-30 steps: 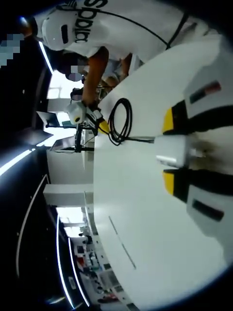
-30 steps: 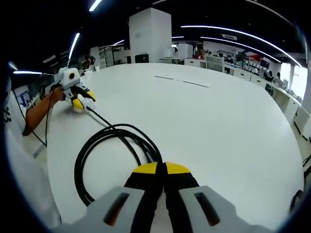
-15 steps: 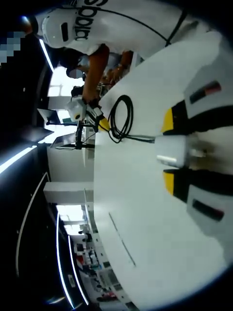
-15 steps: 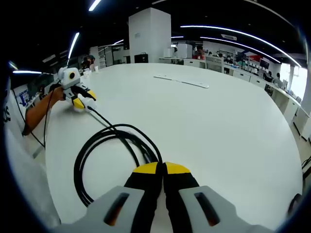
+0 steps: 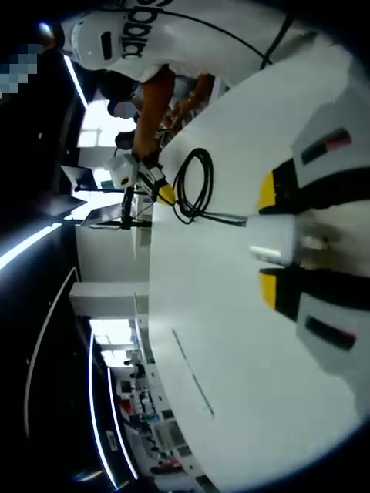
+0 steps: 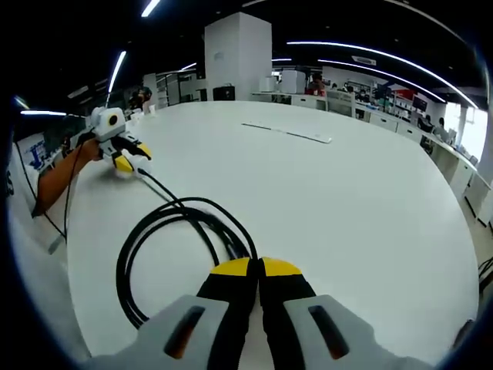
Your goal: Plug the desk Type‑C cable into the charger adapter.
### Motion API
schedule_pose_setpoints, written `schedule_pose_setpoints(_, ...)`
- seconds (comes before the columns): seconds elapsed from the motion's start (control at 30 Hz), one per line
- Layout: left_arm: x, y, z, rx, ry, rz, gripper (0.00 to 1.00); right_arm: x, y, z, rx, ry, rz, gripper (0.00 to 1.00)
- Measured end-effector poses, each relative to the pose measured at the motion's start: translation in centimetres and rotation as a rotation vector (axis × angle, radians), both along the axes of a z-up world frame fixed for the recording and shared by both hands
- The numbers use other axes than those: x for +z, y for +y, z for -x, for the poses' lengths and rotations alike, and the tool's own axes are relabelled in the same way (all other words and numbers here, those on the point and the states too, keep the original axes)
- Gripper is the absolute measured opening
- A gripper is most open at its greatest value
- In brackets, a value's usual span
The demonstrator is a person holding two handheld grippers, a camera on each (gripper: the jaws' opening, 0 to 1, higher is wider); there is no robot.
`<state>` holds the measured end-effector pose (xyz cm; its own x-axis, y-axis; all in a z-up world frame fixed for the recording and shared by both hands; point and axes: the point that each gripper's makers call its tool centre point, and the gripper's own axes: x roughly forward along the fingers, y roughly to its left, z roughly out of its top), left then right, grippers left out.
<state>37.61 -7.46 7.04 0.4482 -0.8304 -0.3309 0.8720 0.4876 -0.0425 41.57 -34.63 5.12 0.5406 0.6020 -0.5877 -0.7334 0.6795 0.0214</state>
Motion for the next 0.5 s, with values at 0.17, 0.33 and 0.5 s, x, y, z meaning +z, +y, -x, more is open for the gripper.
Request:
schedule_pose_setpoints(0.17, 0.0, 0.4, -0.8, 0.012, -0.001, 0.006, 0.27, 0.0, 0.2, -0.9, -0.003, -0.003, -0.004, 0.02)
schedule_pose_setpoints(0.33, 0.0, 0.7, -1.3, 0.016, 0.000, 0.005, 0.27, 0.0, 0.5, -1.3, 0.000, -0.007, -0.004, 0.02)
schedule_pose_setpoints(0.5, 0.0, 1.0, -1.9, 0.026, -0.001, 0.003, 0.27, 0.1, 0.8, -1.8, 0.000, -0.010, -0.005, 0.02)
